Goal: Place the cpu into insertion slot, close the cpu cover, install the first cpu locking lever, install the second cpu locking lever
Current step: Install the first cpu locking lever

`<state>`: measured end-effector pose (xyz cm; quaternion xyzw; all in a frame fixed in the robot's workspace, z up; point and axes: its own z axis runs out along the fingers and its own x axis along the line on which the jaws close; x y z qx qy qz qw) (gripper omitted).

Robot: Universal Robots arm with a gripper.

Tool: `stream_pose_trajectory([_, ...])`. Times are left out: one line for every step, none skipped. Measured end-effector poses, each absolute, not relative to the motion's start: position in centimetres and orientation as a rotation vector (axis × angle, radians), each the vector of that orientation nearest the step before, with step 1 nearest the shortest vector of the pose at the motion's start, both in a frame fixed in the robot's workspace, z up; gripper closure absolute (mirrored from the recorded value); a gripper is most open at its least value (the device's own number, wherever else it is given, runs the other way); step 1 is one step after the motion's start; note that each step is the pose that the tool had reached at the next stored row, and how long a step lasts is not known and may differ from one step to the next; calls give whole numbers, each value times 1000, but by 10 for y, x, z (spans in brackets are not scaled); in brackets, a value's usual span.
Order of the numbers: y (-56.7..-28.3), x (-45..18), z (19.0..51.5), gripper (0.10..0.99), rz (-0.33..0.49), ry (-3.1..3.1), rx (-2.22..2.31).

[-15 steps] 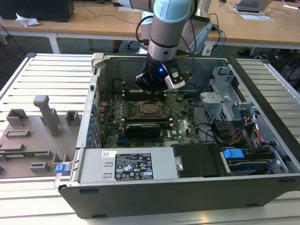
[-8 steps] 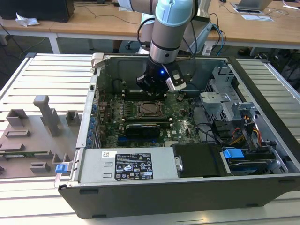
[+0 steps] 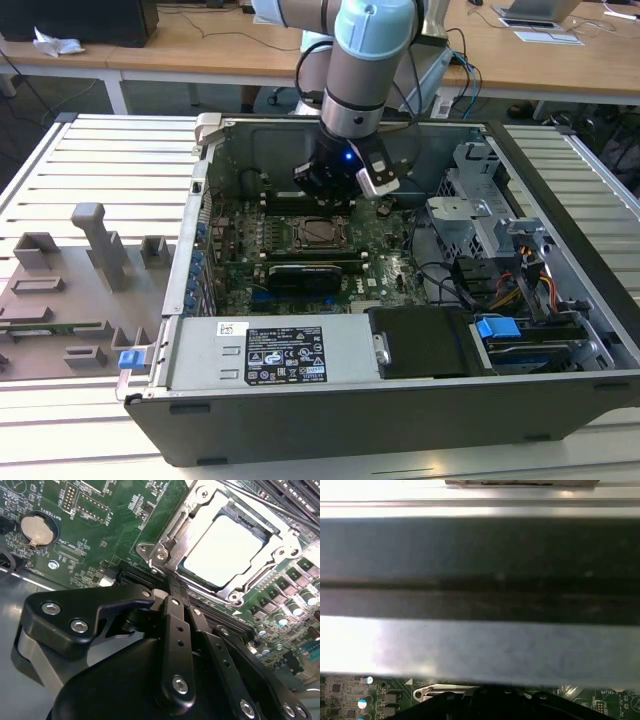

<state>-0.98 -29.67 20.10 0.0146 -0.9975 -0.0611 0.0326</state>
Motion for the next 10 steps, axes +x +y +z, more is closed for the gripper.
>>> stream_pose_trajectory([-296,-9,201,980,-188,-3070,45])
stream_pose_trajectory([-295,-8,201,980,-189,-3070,45])
stream_pose_trajectory([-294,-8,201,980,-189,-3070,46])
stream_pose_trajectory([-293,-8,201,980,-189,-3070,48])
stream_pose_trajectory([-293,-8,202,980,-190,-3070,48])
stream_pose_trajectory([-293,-8,203,980,-190,-3070,48])
stream_pose_trajectory([-293,-8,204,980,-190,-3070,47])
stream_pose_trajectory([-293,-8,207,980,-189,-3070,47])
stream_pose_trajectory([-294,-8,208,980,-189,-3071,47])
stream_pose_trajectory([-294,-8,208,980,-187,-3071,47])
